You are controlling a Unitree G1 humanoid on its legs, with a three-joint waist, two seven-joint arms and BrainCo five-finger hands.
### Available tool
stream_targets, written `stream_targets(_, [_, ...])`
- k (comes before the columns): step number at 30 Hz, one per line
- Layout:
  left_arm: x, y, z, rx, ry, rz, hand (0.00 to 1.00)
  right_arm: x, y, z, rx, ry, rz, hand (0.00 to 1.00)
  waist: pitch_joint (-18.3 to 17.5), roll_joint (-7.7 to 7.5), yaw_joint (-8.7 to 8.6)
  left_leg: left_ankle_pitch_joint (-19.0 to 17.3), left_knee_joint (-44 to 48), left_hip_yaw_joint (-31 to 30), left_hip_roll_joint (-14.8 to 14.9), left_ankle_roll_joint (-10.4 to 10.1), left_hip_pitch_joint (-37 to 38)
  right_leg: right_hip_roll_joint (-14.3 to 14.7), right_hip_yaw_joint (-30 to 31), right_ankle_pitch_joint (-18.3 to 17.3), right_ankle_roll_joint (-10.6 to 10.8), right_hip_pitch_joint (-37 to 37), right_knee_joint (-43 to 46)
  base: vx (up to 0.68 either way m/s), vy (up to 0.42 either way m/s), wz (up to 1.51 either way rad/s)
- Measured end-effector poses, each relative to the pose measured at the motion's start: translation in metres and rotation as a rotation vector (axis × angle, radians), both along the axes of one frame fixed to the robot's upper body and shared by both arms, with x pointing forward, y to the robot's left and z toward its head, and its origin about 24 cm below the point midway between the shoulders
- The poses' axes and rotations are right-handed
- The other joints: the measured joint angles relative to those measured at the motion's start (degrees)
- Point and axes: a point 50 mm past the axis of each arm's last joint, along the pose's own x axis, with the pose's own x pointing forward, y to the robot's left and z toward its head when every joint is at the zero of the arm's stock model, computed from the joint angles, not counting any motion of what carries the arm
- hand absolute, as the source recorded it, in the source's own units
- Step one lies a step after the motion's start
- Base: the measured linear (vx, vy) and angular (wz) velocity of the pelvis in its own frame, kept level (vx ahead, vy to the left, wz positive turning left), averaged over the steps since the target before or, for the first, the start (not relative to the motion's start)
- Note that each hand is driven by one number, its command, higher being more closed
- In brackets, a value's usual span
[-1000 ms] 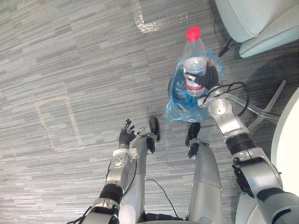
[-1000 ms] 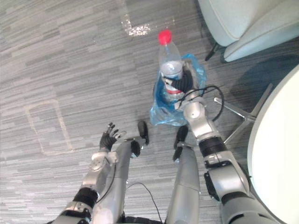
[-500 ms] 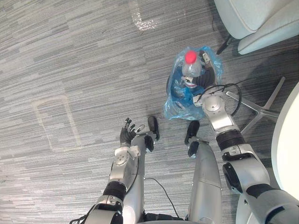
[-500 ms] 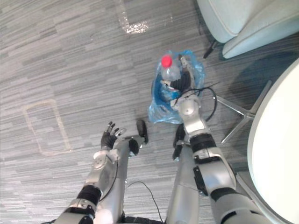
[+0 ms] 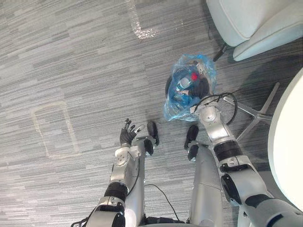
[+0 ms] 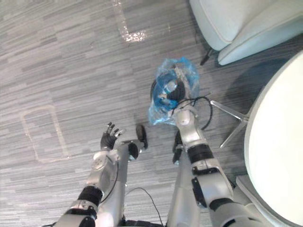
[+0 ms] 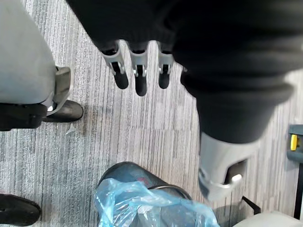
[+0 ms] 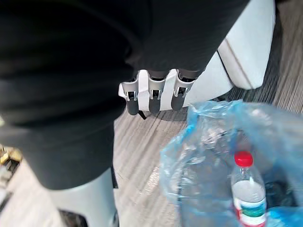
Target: Gather rubbish on tea table into small bin, then transfer packed bag to large trash can.
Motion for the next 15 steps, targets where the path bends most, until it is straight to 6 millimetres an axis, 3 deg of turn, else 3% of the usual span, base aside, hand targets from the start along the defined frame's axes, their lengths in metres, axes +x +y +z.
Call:
stream_targets(8, [0.000,0.002,-0.001,0.018,0.011,-0.007,0.00,-0.001,-0.001,-0.019,-0.202,0.067,-0.044,0.00,-0.15,-0.40,-0.64,0.06,-1.05,0.32,0.08,-0.09,0.84,0.11,-0.08,0.13,-0.09,0.70,-1.07,0.00,-0.003,-0.01])
stream_targets(12, [-0.001,0.003,-0.003,0.030,0.025,0.006,0.00,0.001,-0.015,-0.037,-0.269,0.143,-0.152,0.00,-0.15,-0.40,-0.65,0.06,-1.77,0.46,0.09,-0.09,0.78,0.31,-0.07,0.26,-0.04,0.69,-1.94,0.00,0.000,0.00])
stream_targets(15, [-0.001,0.001,-0.005,0.035,0.035,0.007,0.00,0.001,-0.022,-0.039,-0.274,0.152,-0.212,0.00,-0.15,-0.40,-0.65,0.08,-2.19,0.52,0.06,-0.10,0.66,0.37,-0.07,0.26,-0.04,0.48,-2.31,0.00,0.000,0.00])
